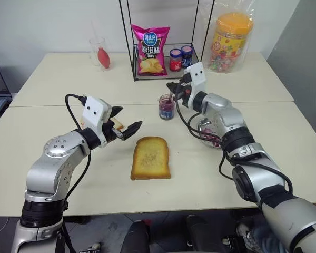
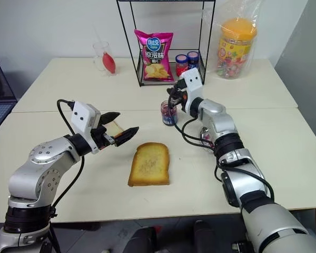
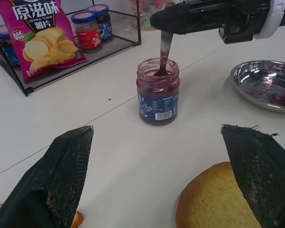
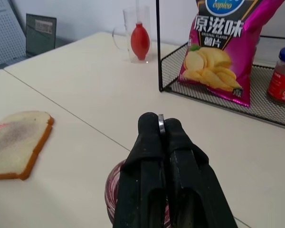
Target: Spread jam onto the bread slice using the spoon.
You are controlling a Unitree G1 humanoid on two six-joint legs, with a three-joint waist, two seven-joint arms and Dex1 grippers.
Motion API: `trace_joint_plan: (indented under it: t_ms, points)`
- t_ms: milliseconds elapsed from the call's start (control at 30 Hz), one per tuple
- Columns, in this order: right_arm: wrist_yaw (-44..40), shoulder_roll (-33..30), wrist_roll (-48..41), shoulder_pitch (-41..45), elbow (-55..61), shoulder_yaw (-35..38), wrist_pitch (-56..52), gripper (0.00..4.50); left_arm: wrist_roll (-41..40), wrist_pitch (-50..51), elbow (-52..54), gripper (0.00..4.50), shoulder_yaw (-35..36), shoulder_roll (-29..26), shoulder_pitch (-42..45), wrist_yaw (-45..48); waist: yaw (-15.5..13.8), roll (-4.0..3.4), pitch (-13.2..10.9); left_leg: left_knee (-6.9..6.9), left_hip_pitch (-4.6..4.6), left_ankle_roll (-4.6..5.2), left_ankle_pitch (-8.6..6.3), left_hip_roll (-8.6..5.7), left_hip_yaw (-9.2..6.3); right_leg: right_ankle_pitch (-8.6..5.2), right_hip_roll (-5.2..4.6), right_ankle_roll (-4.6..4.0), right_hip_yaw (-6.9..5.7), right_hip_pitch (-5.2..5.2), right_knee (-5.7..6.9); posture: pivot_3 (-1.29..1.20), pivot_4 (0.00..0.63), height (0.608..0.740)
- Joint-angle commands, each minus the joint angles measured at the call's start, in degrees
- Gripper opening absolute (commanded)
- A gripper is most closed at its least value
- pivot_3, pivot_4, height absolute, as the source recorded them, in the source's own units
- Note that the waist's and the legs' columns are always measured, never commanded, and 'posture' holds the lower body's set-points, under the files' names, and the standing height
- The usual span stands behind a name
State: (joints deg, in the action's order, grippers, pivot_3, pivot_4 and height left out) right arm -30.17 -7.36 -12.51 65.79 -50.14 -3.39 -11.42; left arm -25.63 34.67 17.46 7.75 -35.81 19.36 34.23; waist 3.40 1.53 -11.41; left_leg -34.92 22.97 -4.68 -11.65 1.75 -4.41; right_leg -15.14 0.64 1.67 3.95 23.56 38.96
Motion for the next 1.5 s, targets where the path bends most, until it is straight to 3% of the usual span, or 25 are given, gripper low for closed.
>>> trace_joint_plan:
  t_ms: [33, 633, 1067, 1500]
  points:
    - [0.9, 1.1, 0.2, 3.3, -2.1, 2.3, 0.5, 0.03, -0.1, -0.5, 2.0, 4.50, 0.4, 0.3, 1.1, -0.5, 0.0, 0.00, 0.0, 0.00, 0.00, 0.00, 0.00, 0.00, 0.00, 0.00, 0.00, 0.00, 0.00, 0.00, 0.00, 0.00, 0.150, 0.740]
    - [4.5, 3.6, -7.6, 7.5, -3.4, 14.3, -16.4, 0.03, 0.5, -1.0, 1.5, 4.50, -0.4, 1.0, 1.5, -0.7, 0.0, 0.00, 0.0, 0.01, 0.01, 0.00, 0.00, 0.00, -0.01, 0.02, 0.00, -0.03, -0.01, 0.00, 0.00, 0.00, 0.150, 0.740]
    - [7.7, 2.7, -11.6, 10.3, -4.5, 21.4, -20.1, 0.03, 1.5, -2.0, -0.5, 4.50, -1.0, 1.7, 2.9, -0.9, 0.1, 0.00, 0.0, 0.01, 0.01, 0.00, 0.00, 0.00, -0.01, 0.02, 0.00, -0.03, -0.03, 0.00, 0.00, 0.00, 0.150, 0.740]
    - [8.2, 1.9, -10.4, 9.5, -3.6, 21.6, -19.7, 0.03, 2.0, -2.9, -2.7, 4.50, -0.3, 2.0, 4.2, -1.2, 0.1, 0.00, 0.0, 0.01, 0.01, 0.00, 0.00, -0.01, -0.01, 0.02, 0.00, -0.03, -0.02, 0.00, -0.01, 0.00, 0.150, 0.740]
